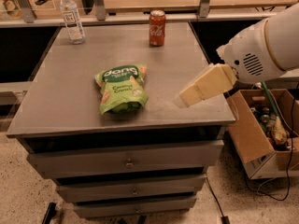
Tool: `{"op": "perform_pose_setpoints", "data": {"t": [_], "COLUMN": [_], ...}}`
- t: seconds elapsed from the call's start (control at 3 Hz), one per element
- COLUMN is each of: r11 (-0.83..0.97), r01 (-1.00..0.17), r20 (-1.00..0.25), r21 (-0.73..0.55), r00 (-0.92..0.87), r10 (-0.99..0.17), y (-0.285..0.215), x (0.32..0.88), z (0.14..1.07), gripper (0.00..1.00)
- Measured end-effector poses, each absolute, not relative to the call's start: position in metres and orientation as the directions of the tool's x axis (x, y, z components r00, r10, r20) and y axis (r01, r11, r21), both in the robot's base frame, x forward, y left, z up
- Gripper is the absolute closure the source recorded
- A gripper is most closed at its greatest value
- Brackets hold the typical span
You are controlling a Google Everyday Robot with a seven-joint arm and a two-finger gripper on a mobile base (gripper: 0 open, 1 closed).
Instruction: Move green rice chip bag near blue plastic bottle
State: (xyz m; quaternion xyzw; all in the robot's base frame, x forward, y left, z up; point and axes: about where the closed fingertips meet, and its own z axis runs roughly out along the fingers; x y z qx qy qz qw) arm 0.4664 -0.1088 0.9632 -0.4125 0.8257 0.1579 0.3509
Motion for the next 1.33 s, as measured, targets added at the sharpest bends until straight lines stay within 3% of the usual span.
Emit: {"op": "perform_pose_setpoints", "data": {"t": [0.33,0.67,1.33], "r11": [0.54,0.445,0.422], "r01": [-0.841,-0.896,-0.904], "r20": [-0.731,-0.747,-0.761], "r21": [0.013,-0.015,-0.074], "r00": [-0.377,-0.286,-0.222], "r10": [-0.568,-0.6,-0.609], "y": [-0.091,-0.063,-0.027], "x": [0.458,0.444,0.439], "z": [0.948,0.934,0.903], "gripper": [0.0,0.0,0.0]}}
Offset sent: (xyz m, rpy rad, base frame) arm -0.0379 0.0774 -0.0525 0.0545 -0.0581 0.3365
